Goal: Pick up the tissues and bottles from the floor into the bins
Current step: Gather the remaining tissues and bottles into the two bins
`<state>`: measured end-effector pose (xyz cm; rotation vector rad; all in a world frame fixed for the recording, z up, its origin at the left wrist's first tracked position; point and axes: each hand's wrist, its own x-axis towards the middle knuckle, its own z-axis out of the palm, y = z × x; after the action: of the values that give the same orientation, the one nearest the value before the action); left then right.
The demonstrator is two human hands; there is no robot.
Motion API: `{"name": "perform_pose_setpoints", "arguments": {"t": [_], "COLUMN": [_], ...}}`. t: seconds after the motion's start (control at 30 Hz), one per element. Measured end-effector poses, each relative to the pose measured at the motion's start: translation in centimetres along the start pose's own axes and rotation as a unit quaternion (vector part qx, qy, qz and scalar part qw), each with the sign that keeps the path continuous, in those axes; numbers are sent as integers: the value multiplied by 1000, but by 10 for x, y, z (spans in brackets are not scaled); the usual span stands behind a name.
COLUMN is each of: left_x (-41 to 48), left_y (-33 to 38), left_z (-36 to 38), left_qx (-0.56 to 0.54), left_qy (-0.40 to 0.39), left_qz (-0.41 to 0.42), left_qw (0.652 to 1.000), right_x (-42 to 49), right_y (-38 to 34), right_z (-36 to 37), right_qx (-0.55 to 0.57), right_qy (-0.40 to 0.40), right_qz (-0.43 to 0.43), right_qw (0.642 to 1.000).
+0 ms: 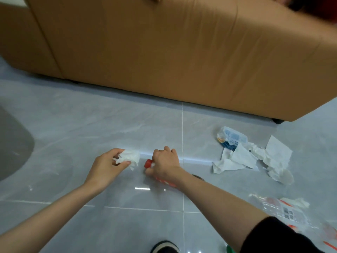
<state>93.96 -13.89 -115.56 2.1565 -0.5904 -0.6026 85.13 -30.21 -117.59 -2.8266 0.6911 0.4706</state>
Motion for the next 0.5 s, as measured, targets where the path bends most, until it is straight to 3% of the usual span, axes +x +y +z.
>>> {"name": "perform_pose_setpoints", "arguments": {"t": [0.23,0.37,0.5], "left_x": [-5,-1,4], "left_y": [-11,-7,4], "left_z": [-3,-2,7], "left_qx": [-20,-25,-34], "left_qy": [-11,-12,-16], "left_qz": [-8,-7,9], "left_qw": [1000,1000,999], "right_x": [4,-2,-11], "right_y": [2,23,71], "right_z": [19,14,9], "right_qx": [30,126,135], "right_qy": [11,68,131], "right_qz": [41,75,168], "right_qw": [999,987,968]}}
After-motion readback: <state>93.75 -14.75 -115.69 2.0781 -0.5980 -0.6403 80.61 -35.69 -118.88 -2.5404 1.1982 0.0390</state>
